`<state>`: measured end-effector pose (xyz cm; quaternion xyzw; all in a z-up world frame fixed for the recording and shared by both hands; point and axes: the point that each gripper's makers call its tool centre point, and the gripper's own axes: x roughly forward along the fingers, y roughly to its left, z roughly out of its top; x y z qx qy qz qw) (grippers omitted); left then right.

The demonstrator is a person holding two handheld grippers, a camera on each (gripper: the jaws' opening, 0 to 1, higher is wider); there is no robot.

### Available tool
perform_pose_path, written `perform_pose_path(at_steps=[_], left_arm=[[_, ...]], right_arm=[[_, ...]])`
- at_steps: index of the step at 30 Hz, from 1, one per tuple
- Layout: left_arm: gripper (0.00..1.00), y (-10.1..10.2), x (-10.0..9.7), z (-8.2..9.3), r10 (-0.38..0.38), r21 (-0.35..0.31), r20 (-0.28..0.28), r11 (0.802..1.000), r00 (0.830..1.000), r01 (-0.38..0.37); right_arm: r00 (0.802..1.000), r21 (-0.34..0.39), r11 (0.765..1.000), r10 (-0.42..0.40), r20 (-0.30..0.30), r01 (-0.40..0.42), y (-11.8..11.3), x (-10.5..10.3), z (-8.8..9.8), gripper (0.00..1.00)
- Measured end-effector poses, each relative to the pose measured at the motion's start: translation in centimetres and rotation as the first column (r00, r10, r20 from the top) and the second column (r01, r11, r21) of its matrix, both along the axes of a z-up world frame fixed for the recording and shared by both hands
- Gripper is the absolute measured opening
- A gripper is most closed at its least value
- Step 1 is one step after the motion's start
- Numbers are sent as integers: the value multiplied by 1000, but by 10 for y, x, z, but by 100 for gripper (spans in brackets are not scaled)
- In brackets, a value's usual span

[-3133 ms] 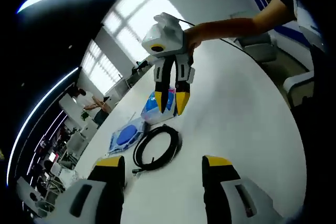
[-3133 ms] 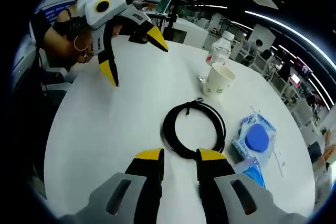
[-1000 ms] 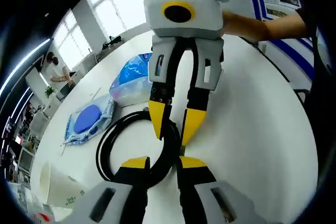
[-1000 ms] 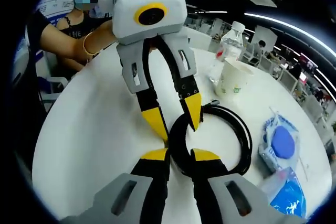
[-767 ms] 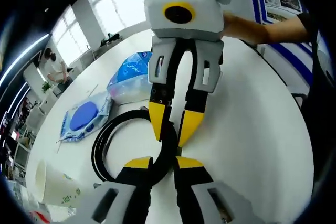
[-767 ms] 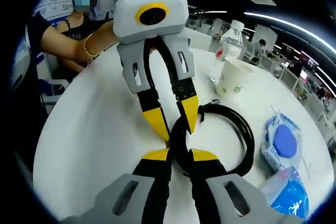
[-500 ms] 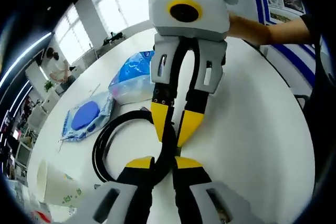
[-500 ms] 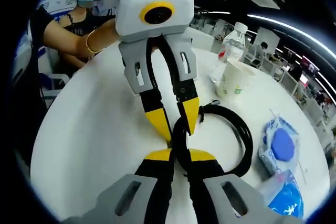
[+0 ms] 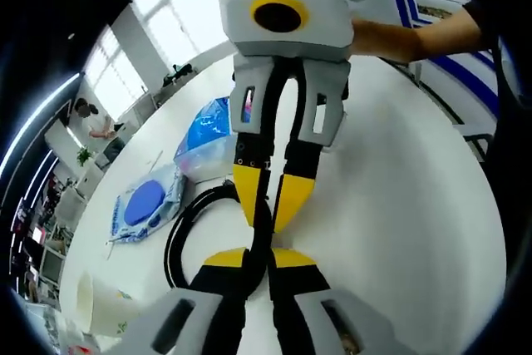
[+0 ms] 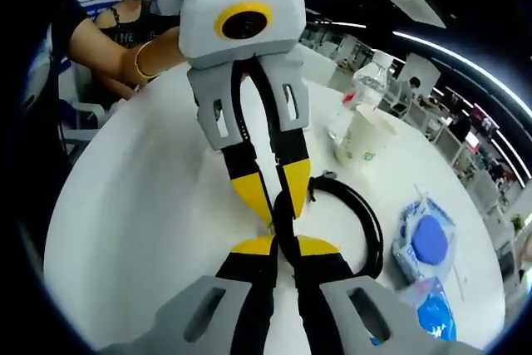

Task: Arrange the tabletop items into an orderly group along one side of the table until the central work area is clear of visible clutter.

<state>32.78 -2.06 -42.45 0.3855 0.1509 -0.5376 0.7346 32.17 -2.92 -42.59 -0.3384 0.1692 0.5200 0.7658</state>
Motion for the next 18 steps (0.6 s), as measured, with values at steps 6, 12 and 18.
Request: perform_pose_path(at_steps=[6,12,18], left_arm=[[6,-5,-8,6,-28,8,41,1000,999,28],[5,-11,-12,9,-54,16,69,998,996,53],[5,-17,-18,14,-67,11,82,998,994,66]], right_arm=[[999,15,1000,-13,30,12,-4,-8,7,5],[999,18,999,-27,35,27,-10,-12,9,5],[998,26,999,-45,40,44,-16,-16,15,5]])
